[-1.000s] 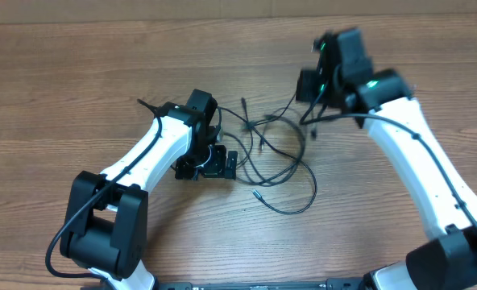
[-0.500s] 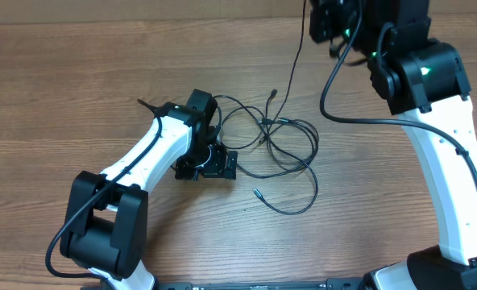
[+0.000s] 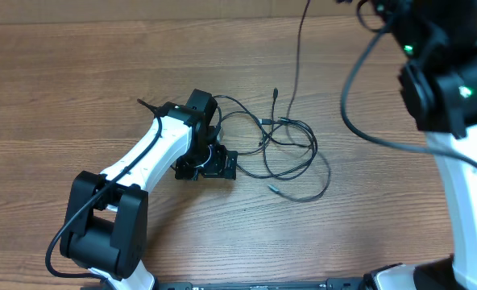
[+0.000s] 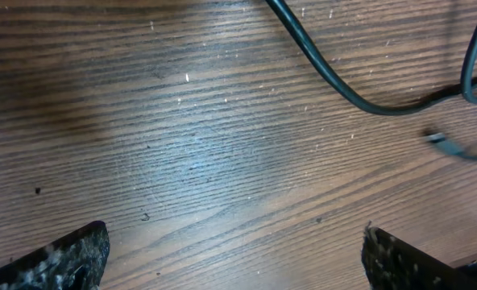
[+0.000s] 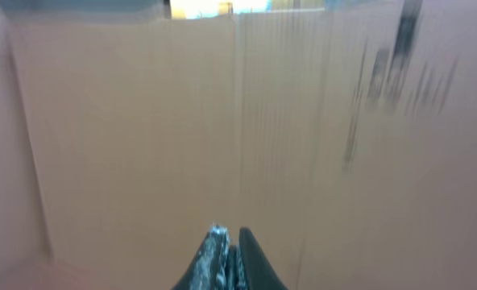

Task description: Untangle cables

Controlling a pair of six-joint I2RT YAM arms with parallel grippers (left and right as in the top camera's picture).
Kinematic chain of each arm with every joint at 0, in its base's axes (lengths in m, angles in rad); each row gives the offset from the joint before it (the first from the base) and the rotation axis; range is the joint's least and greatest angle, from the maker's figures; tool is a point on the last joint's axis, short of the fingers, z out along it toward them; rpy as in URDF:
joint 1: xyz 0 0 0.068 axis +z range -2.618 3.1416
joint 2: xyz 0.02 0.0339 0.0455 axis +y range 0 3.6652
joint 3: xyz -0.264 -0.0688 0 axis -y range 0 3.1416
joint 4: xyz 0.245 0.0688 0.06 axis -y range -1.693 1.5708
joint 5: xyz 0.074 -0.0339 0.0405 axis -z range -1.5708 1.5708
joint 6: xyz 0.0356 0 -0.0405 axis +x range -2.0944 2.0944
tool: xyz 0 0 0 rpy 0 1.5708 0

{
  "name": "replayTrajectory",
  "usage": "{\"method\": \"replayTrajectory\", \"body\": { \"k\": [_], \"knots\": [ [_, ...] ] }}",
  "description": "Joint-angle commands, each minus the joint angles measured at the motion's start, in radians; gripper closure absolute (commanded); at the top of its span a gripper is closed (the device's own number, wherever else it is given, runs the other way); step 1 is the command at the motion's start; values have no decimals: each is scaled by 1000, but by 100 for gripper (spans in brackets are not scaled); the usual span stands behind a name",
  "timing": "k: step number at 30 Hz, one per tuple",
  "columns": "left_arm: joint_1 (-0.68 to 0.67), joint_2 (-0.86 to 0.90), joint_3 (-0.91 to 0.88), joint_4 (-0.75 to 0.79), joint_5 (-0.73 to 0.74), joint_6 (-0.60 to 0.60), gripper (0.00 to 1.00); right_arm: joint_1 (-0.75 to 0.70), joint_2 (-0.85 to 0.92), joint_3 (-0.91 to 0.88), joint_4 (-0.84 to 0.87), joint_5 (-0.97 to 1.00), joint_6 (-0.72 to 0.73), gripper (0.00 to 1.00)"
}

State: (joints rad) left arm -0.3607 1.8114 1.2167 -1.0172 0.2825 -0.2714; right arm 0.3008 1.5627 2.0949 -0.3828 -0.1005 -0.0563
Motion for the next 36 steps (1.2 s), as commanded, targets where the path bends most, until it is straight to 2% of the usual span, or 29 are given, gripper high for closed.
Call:
{"method": "replayTrajectory", "body": {
  "k": [1,9,12,15,17,20,30,36],
  "knots": [
    [-7,7,-4,1,-5,-6,0,-8,-91,42,93,-2,-5,96],
    [-7,7,-4,1,-5,-6,0,-8,-123,42,382,-2,0,96],
    [-7,7,-4,1,-5,-6,0,-8,-122,42,433,-3,32,96],
    [-7,7,-4,1,-5,-6,0,-8,-122,42,397,-3,135,96],
    [-7,7,-4,1,-5,-6,0,-8,-122,42,296,-3,187,96],
    [-7,7,-4,1,-5,-6,0,-8,-116,42,90,-3,191,96],
    [-7,7,-4,1,-5,-6,1,-10,-68,37,-687,13,191,96],
    [-7,7,-4,1,-5,-6,0,-10,20,6,-981,47,206,96]
  ]
}}
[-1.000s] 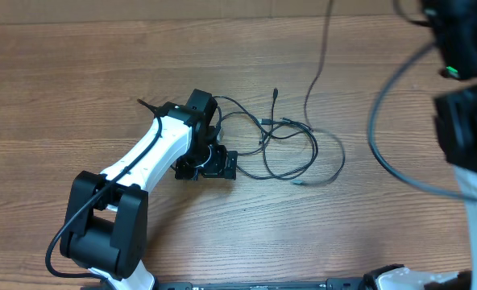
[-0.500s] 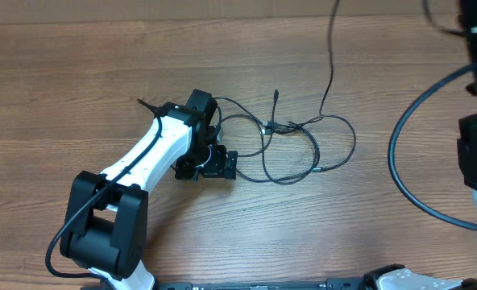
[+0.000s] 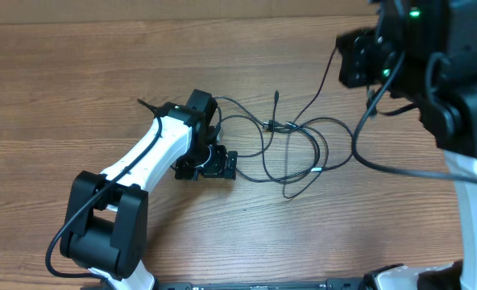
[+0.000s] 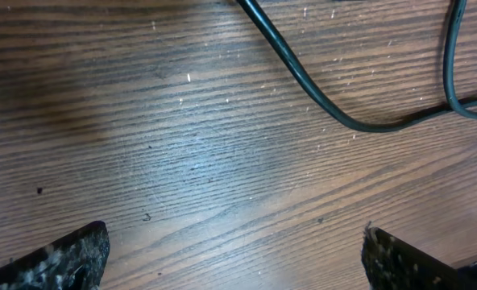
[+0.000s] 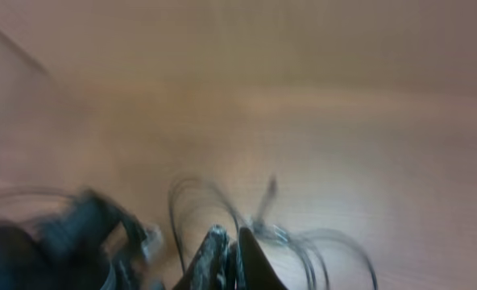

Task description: Untangle cables

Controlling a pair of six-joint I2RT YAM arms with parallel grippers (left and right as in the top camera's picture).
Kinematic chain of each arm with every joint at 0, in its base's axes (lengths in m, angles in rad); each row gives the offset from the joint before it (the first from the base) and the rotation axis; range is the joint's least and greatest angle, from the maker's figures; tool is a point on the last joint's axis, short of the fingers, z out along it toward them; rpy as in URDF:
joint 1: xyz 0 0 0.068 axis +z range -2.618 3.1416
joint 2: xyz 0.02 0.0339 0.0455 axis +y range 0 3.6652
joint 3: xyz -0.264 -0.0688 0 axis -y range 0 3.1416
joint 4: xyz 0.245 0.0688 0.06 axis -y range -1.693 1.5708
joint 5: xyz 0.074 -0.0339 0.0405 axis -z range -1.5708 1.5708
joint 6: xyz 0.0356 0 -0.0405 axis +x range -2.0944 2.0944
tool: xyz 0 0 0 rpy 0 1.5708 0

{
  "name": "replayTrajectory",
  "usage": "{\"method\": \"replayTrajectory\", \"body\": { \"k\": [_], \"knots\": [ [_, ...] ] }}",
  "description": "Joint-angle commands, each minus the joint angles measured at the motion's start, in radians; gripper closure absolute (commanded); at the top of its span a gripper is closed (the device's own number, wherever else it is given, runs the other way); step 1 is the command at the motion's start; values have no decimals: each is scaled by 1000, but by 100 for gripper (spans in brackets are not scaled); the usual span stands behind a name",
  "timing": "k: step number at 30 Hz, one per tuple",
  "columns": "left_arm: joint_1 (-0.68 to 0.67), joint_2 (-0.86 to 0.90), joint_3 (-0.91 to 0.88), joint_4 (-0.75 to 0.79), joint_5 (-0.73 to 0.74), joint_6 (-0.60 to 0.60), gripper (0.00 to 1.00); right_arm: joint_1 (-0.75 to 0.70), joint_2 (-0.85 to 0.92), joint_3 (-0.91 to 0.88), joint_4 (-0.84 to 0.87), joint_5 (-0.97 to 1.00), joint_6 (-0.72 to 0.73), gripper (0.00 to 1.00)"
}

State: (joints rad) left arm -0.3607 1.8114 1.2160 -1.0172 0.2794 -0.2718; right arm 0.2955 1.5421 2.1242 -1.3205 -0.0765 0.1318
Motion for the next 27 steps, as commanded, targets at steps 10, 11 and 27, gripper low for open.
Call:
{"method": "replayTrajectory", "body": {
  "k": [10,11,27],
  "knots": [
    [-7,7,-3,1,-2,-5,0,-14,259,-137,-291,53,165,96],
    [-7,7,-3,1,-2,-5,0,-17,277,-153,-297,71,183,96],
    [-7,7,-3,1,-2,-5,1,-31,324,-602,23,110,216,87]
  ]
}}
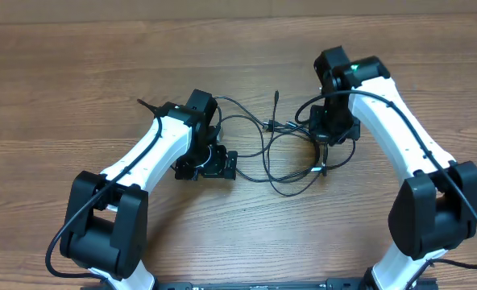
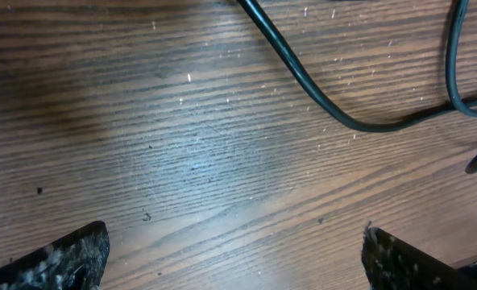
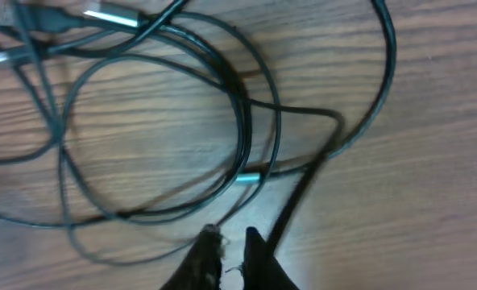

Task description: Untangle cables

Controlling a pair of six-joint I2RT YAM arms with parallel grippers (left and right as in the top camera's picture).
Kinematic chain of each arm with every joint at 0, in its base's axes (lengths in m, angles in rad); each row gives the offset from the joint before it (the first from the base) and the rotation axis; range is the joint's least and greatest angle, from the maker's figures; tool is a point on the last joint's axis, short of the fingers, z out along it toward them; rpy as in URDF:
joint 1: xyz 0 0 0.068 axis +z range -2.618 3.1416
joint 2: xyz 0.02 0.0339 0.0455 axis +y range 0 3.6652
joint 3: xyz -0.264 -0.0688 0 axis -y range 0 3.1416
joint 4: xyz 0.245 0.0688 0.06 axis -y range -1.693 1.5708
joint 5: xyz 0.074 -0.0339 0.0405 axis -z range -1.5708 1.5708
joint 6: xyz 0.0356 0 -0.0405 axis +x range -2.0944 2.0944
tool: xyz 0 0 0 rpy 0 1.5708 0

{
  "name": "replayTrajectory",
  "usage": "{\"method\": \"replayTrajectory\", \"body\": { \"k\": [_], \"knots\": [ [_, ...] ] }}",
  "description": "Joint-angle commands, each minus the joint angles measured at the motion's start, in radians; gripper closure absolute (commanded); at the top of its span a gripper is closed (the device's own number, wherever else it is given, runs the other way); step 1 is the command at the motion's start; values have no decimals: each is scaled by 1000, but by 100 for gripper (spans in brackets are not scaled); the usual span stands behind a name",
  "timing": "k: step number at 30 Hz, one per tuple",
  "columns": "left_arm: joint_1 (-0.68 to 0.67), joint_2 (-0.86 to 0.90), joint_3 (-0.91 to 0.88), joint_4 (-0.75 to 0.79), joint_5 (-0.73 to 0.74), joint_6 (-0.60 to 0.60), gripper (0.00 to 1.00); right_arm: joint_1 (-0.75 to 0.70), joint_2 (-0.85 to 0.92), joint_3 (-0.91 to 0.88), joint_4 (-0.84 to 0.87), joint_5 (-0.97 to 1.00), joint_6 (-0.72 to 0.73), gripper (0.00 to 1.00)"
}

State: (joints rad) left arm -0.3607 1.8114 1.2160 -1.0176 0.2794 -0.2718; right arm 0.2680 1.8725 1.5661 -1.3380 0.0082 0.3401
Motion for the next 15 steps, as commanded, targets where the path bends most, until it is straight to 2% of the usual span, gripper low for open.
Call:
{"method": "replayTrajectory", "body": {
  "k": [1,3,9,12,15],
  "knots": [
    [-7,7,-3,2,-2,-5,1,-4,-6,-64,64,26,8,82],
    [-7,7,-3,2,-2,-5,1,-4,-6,-95,96,35,8,78],
    [-7,7,-3,2,-2,-5,1,-4,-6,-201,183,87,8,77],
    [-7,7,-3,2,-2,-5,0,-4,-6,-244,235,106,8,68],
    [-7,7,-3,2,-2,-5,0,-4,-6,-283,290,115,8,68]
  ]
}}
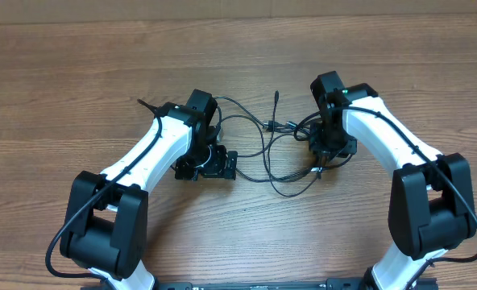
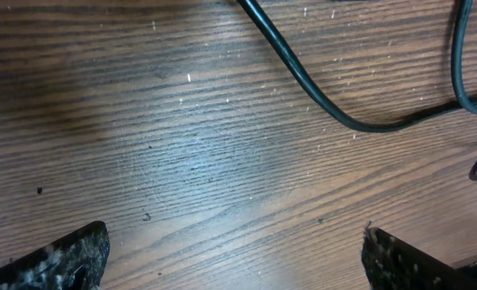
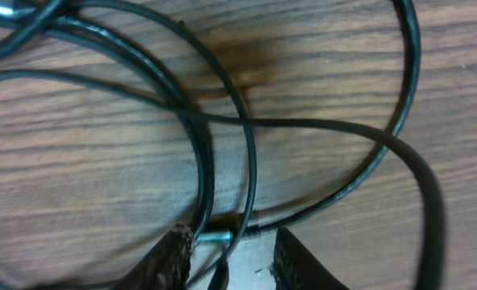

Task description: Untangle cables

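A tangle of thin black cables (image 1: 287,149) lies at the table's middle, with small plugs (image 1: 277,95) sticking out. My right gripper (image 1: 322,161) is down on the tangle's right side. In its wrist view (image 3: 226,256) the fingers (image 3: 172,256) stand open astride two thin strands (image 3: 250,173) and a silver plug tip (image 3: 217,238). A thicker cable (image 3: 400,153) loops across. My left gripper (image 1: 206,165) sits at the tangle's left edge, open wide (image 2: 234,258) over bare wood; a cable (image 2: 319,89) passes beyond its fingertips.
The wooden table (image 1: 77,72) stretches to all sides. A cardboard wall (image 1: 222,6) runs along the far edge. My left arm (image 1: 142,157) reaches in from the lower left, my right arm (image 1: 400,153) from the lower right.
My right gripper has come down closer to the strands and its jaws went from nearly shut to open around the silver plug tip. The left gripper stayed put.
At first my right arm was raised high at the far right, jaws shut, with a strand running up out of the tangle. Then it was lower and the loops lay slacker. It later hovered nearly shut over the tangle's right side, and now stands open there. The left gripper stayed open.
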Controlling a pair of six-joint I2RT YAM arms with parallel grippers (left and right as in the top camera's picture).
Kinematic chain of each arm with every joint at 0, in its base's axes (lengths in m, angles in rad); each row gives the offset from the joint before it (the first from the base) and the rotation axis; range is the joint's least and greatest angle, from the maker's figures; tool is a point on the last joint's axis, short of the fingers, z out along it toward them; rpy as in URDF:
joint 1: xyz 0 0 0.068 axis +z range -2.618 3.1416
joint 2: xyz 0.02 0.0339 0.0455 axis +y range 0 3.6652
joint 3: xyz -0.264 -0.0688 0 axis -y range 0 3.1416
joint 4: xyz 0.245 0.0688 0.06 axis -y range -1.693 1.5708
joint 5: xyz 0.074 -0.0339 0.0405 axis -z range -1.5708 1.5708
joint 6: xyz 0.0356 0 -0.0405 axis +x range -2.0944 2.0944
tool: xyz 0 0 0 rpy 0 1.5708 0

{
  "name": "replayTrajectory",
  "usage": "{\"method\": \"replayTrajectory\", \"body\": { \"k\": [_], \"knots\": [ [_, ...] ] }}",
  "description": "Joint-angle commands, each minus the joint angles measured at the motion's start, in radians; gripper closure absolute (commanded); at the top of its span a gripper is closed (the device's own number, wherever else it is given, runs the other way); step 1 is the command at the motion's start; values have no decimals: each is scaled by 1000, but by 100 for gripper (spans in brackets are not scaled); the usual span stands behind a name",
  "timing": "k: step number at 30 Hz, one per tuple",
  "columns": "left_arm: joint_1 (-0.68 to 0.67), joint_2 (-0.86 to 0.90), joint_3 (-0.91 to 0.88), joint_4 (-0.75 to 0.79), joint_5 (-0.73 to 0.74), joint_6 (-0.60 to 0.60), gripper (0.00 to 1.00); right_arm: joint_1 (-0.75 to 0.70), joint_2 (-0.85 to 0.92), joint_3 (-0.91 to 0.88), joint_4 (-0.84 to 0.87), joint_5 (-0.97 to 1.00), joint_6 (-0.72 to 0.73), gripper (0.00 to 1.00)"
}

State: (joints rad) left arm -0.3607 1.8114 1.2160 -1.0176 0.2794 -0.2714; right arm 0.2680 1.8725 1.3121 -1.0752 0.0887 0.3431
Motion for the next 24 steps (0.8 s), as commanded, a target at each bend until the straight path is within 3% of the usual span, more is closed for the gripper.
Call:
{"method": "replayTrajectory", "body": {
  "k": [1,14,24],
  "knots": [
    [-7,7,-3,2,-2,-6,1,-4,-6,-40,44,35,5,67],
    [-7,7,-3,2,-2,-6,0,-13,-6,-133,185,72,32,67],
    [-7,7,-3,2,-2,-6,0,-41,-6,-162,229,76,80,73]
  ]
}}
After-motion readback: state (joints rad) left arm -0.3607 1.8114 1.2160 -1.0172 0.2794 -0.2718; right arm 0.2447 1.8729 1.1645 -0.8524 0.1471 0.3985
